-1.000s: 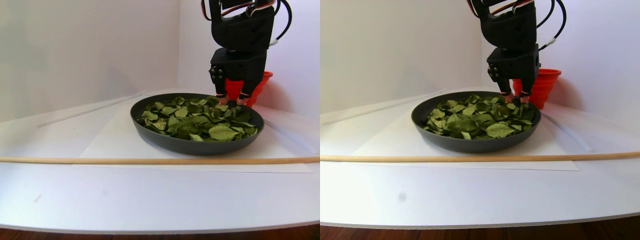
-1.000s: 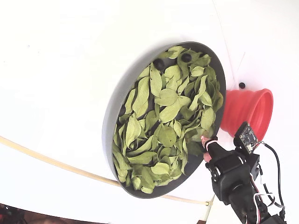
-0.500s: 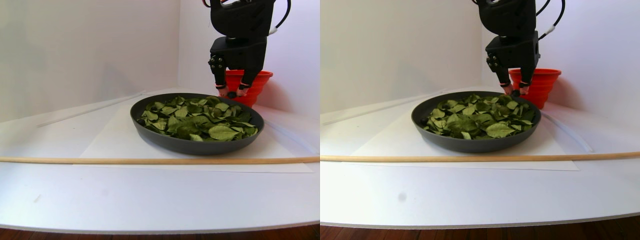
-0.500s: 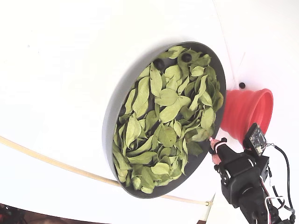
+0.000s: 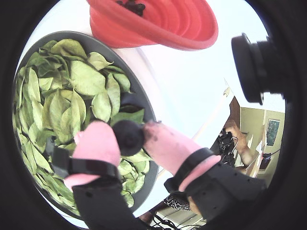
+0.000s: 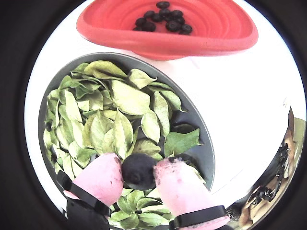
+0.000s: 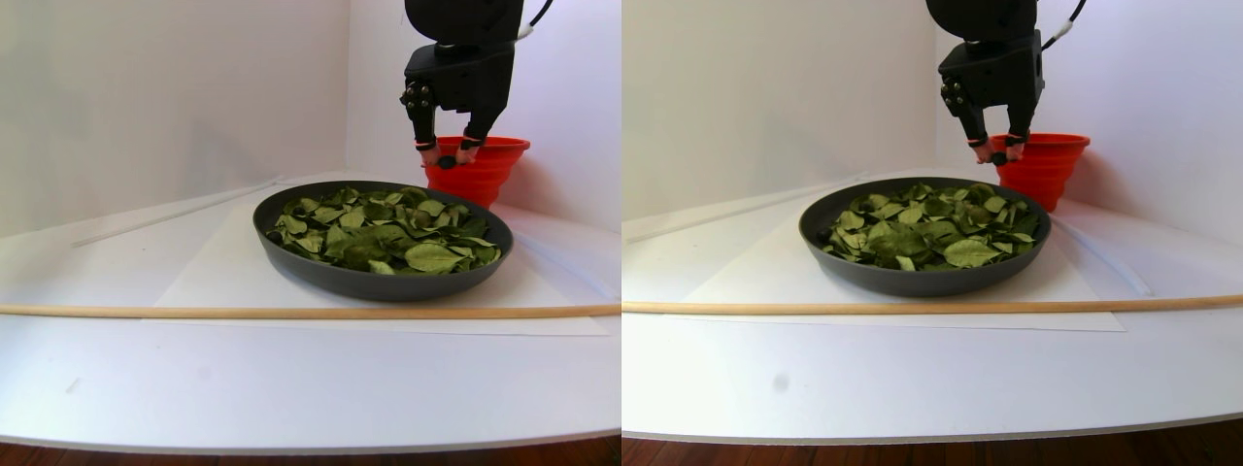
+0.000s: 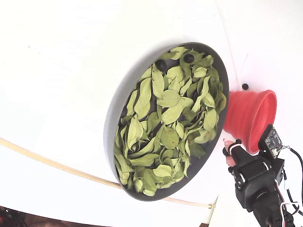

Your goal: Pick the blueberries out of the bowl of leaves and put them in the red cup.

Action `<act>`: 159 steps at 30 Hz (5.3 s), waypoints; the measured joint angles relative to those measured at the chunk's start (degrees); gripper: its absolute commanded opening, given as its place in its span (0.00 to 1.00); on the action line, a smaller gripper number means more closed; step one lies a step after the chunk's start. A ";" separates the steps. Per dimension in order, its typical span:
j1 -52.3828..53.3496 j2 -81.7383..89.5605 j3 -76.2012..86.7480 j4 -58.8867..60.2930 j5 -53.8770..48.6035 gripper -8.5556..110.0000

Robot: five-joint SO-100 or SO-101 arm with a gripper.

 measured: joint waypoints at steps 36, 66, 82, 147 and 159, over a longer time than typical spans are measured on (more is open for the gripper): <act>0.26 5.98 -4.13 1.58 -2.55 0.17; 2.90 -4.66 -16.79 1.58 -3.60 0.17; 2.90 -8.79 -23.03 -0.97 -4.75 0.17; -9.14 -2.11 -10.72 -4.39 -7.73 0.21; -12.39 -2.11 -7.73 -4.39 -8.44 0.21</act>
